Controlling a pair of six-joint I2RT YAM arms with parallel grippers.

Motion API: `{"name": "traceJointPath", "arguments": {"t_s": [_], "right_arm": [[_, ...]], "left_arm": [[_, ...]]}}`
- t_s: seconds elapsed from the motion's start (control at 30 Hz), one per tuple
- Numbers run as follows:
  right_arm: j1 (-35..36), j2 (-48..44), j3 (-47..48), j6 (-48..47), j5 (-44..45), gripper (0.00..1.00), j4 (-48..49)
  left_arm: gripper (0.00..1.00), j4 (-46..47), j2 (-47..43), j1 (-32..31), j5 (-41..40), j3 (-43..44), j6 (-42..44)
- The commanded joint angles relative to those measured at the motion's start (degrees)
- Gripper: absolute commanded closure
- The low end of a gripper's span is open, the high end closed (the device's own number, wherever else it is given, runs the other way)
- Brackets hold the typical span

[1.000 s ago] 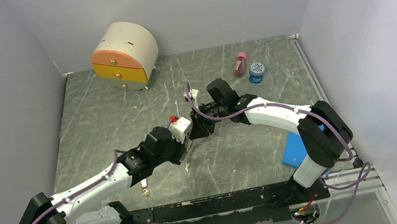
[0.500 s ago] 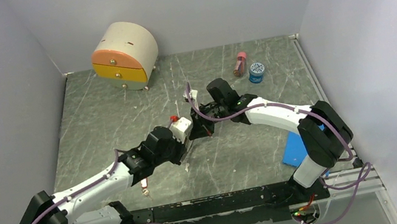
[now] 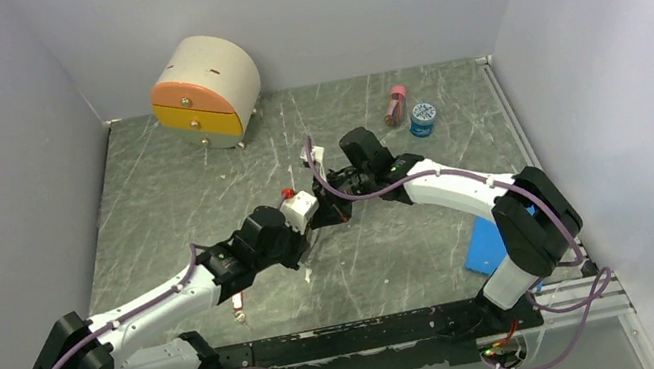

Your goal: Put the keys on the keyring

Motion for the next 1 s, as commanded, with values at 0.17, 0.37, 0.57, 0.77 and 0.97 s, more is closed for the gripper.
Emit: {"name": "traceJointPath", "arguments": {"t_s": [0.17,0.37,0.57,0.77,0.97], "right_arm": [[0.8,-6.1,-2.9,2.0,2.3,0.53,9.9],[0.5,-9.4,-5.8,1.2,4.1,0.47,9.7],[0.3,-13.4,-9.5,-0.2,2.1,0.47,14.3],[-0.9,-17.5,-15.7,2.9,2.2,0.46,26.3],[-1.8,-17.7,-18.4,4.4,-0.1,0.45,33.3]], "left_arm": [[0.98,2.9,-0.8,0.0,-0.7,1.0,-0.9],[0.97,3.1,-0.6,0.1,-0.7,0.8,-0.9],[0.98,3.7,-0.7,0.1,0.2,0.6,0.3],[0.97,5.8,-1.7,0.1,0.8,-0.7,1.7],[0.97,7.4,-2.7,0.1,2.0,-2.0,4.7]]}}
